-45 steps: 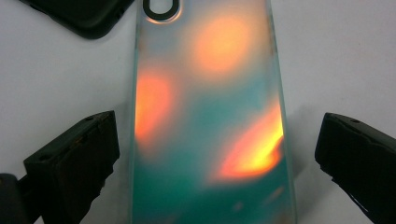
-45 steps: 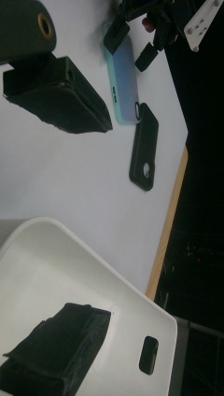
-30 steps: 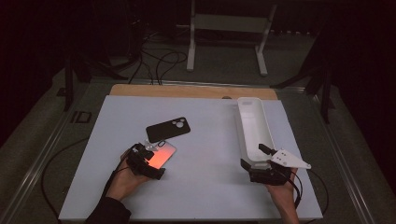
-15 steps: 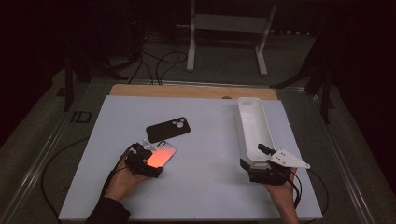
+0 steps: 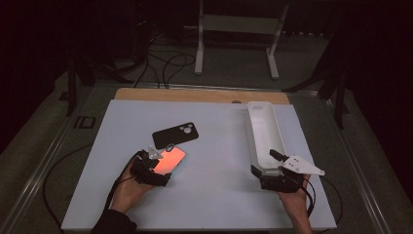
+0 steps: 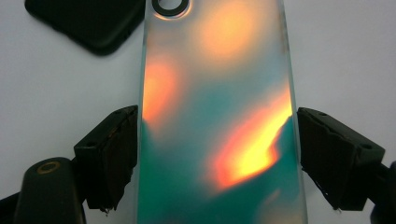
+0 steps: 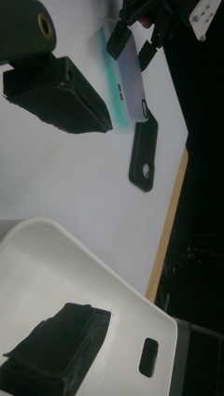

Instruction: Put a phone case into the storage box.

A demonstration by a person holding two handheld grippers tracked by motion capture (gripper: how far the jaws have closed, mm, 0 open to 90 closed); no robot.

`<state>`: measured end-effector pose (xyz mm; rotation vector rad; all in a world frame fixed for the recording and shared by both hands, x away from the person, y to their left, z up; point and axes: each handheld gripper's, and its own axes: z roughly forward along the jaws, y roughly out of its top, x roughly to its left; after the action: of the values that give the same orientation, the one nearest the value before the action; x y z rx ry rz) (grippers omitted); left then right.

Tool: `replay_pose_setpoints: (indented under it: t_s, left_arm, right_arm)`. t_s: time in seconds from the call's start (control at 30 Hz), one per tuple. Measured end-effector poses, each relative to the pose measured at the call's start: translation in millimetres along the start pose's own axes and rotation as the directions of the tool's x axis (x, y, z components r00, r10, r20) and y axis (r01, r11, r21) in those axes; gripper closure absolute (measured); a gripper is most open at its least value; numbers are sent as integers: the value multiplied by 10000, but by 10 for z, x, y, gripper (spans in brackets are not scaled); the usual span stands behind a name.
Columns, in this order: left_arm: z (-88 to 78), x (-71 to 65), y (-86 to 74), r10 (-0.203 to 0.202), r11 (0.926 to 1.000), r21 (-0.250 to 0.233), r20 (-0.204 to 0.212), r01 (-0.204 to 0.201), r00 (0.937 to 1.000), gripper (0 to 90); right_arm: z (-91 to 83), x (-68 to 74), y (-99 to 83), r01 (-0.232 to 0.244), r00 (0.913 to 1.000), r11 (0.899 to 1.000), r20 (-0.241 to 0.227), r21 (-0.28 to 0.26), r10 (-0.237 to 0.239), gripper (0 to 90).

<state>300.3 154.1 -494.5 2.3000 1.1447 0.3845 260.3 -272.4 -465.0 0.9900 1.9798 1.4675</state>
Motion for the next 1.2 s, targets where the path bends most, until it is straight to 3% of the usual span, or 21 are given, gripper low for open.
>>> replay_pose_setpoints:
  t_s: [0.23, 0.47, 0.73, 1.2]
  left_arm:
    - [-104, -95, 102, 356, 9976, -600, 49, -352, 9994, 172]
    - [-194, -158, 219, 658, 9903, -1222, -64, -661, 9978, 172]
    - [-337, -234, 398, 1083, 9726, -2044, -227, -1107, 9939, 171]
    - [-490, -352, 599, 1745, 9327, -3112, -526, -1821, 9833, 171]
  right_arm:
    - [-21, -30, 35, 8, 9999, 10000, 119, 1, -8, 87]
    - [-51, -90, 87, -41, 9999, 10000, 147, 31, 41, 86]
    - [-53, -197, 171, -473, 9986, 9988, -242, 103, 476, 86]
    - [70, -153, 445, -127, 9957, 9998, -916, 164, 141, 86]
